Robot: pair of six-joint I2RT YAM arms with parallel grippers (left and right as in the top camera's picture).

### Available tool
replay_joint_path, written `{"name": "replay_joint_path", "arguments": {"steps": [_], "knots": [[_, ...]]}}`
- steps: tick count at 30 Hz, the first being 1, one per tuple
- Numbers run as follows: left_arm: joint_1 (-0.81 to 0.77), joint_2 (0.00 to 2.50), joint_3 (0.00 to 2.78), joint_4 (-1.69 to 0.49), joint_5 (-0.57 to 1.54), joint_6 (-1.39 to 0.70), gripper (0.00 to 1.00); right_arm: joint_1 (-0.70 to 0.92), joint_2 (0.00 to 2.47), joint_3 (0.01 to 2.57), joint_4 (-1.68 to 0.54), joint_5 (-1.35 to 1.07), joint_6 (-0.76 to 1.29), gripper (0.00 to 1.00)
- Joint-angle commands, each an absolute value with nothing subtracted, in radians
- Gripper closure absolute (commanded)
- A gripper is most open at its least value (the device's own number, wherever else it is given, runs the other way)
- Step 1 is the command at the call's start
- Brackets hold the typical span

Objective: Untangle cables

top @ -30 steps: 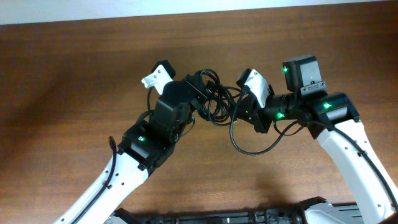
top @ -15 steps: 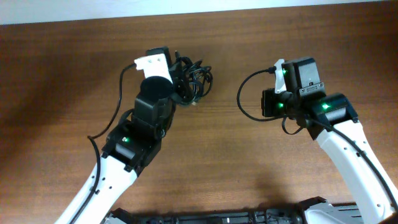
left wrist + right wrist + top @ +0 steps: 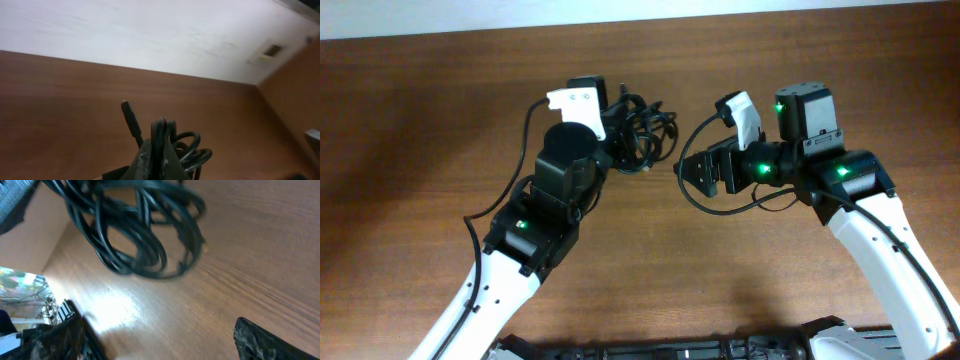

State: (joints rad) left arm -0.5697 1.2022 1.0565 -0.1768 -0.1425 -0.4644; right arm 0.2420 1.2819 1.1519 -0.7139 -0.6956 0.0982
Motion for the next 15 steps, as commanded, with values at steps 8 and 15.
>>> {"name": "replay_joint_path", "arguments": {"steps": [8, 15], "knots": [[-0.573, 1.179, 1.076, -0.189, 0.143, -0.149, 1.0, 0.242, 1.27, 1.148, -0.622, -0.722, -0.096, 0.1], [-0.573, 1.179, 1.076, -0.186, 0.255, -0.07, 1.0, 0.242, 1.27, 1.148, -0.623, -0.722, -0.337, 0.17]]}}
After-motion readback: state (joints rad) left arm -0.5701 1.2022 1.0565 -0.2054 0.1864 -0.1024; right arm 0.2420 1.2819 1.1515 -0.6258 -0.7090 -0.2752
